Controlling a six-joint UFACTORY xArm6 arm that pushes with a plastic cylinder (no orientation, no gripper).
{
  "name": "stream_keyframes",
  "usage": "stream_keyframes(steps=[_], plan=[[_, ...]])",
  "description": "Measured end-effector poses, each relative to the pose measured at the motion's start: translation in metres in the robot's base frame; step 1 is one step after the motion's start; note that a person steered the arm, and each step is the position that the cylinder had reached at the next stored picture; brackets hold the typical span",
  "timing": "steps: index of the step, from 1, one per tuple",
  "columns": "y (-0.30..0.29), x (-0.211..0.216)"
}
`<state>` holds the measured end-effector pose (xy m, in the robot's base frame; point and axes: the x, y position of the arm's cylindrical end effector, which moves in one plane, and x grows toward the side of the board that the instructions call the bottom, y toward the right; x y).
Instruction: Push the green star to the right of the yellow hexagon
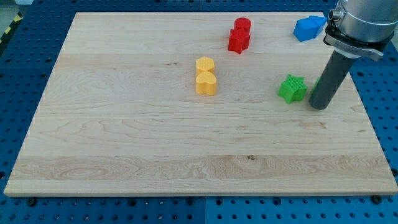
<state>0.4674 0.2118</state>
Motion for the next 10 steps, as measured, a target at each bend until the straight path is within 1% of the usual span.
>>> stream_keyframes(steps=[1,2,3,4,5,6,7,8,9,10], plan=[[-0.004,-0.005],[-0.042,-0.019],[-0.095,-0.020],[-0.071,-0.014],[-0.026,0.000],[-0.018,-0.011],[-0.040,-0.028],[-0.112,-0.048],[-0.124,-0.049],[-0.094,-0.050]])
